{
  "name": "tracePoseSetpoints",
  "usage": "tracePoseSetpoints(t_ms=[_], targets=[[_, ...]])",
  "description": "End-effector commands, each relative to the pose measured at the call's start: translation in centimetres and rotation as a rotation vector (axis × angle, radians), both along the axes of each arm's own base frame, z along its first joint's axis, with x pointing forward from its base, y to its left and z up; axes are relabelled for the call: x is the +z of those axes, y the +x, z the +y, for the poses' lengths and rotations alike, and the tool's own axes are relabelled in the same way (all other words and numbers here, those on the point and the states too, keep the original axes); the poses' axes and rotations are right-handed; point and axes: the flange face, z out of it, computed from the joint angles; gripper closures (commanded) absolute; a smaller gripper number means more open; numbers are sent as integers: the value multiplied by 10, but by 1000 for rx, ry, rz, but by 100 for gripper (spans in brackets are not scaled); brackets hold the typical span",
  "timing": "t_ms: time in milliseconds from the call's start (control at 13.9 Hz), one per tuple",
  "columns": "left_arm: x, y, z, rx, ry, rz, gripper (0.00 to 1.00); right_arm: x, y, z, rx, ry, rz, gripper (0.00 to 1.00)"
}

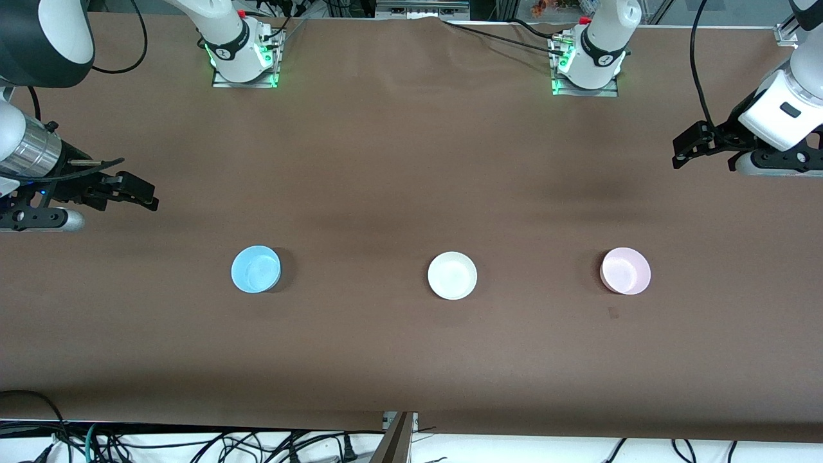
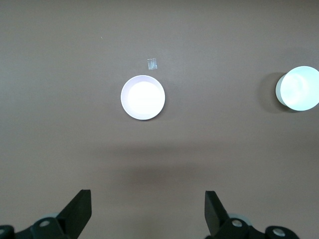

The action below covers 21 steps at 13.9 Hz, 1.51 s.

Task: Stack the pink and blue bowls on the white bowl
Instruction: 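Move the left gripper down toward the pink bowl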

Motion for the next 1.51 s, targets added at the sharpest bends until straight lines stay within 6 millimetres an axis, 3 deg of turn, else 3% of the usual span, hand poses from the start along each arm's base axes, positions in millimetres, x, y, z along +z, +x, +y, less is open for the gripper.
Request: tracePoseSetpoints(t_ms=[0, 288, 432, 720, 1008, 1153, 1441], targets=[[0, 6, -1, -13, -15, 11, 0, 4, -7, -2, -4, 1, -6, 0], [-12, 11, 13, 5, -14, 37, 0, 4, -7, -1, -3, 1, -6, 0], [-32, 15, 51, 52, -22, 79, 0, 4, -6, -1, -3, 1, -7, 0], [-75, 49, 103, 83, -16, 23, 0, 4, -7, -2, -5, 4, -4, 0], [-139, 82, 115, 71, -16, -2, 0, 4, -7, -1, -5, 10, -6, 0], [-181, 96, 128, 39, -20, -11, 0, 3, -4, -5, -14, 12, -15, 0], [-236, 106, 139, 25, -23, 10, 0, 5, 2, -4, 0, -2, -50, 0]])
